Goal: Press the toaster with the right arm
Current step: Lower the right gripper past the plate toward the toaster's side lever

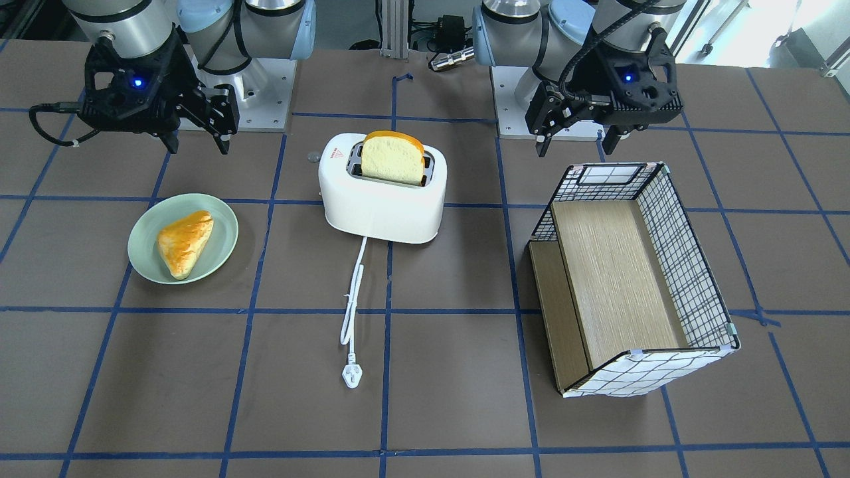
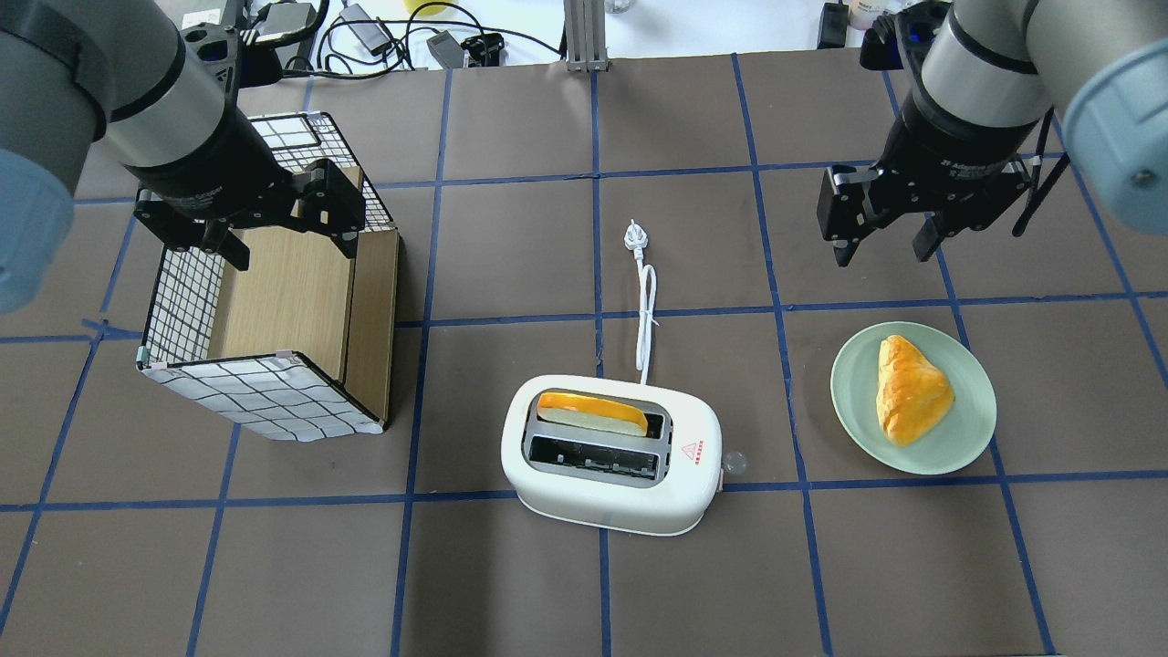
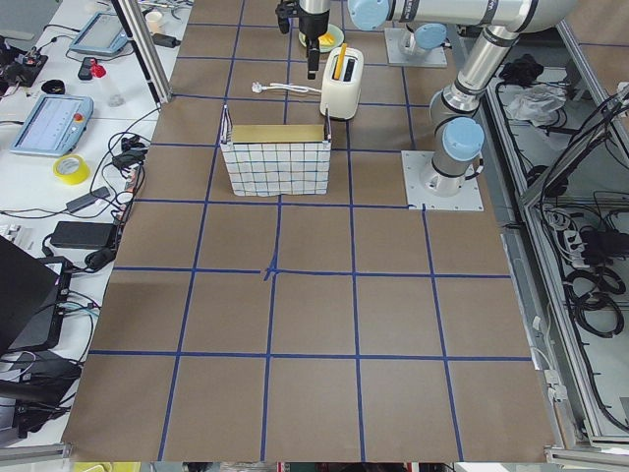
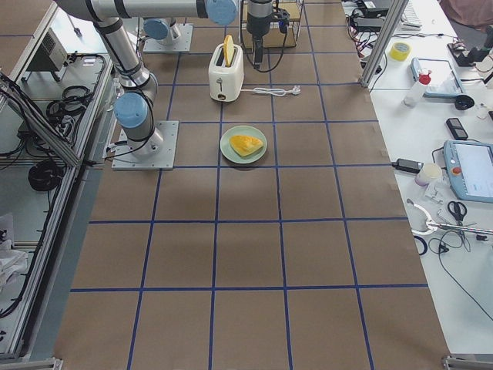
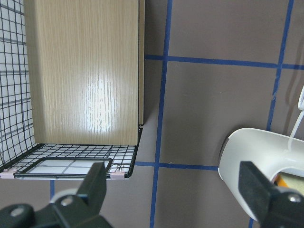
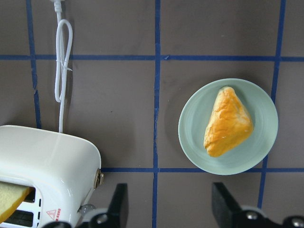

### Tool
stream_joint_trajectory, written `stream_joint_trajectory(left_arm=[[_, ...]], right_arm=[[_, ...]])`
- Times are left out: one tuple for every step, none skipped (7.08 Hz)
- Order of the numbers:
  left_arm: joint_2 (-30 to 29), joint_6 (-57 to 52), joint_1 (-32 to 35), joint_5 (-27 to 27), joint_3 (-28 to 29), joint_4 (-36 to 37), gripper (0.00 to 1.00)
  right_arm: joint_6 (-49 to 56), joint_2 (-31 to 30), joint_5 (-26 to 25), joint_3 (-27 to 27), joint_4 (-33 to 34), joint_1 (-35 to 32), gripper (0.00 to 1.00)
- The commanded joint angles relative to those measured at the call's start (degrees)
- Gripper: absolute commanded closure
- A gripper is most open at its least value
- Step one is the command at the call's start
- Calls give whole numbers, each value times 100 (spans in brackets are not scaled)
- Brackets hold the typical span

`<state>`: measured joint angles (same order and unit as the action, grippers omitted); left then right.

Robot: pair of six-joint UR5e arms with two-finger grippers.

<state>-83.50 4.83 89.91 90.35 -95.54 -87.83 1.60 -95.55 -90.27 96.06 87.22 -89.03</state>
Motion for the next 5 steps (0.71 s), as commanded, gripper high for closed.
stream_joint_trajectory(left_arm=[[0, 0, 0, 0, 0, 3, 0], [0, 0, 0, 0, 0, -6, 0], [0, 0, 0, 0, 0, -6, 0], [0, 0, 0, 0, 0, -6, 0], [0, 0, 0, 0, 0, 3, 0]], right_arm=[[-72, -244, 410, 569, -273, 18, 100], [-168, -280, 579, 667, -310, 18, 100], [-169, -263, 1050, 851, -319, 18, 100], [-143, -262, 1194, 1053, -319, 18, 100], [-108, -245, 1509, 1211, -311, 26, 100]])
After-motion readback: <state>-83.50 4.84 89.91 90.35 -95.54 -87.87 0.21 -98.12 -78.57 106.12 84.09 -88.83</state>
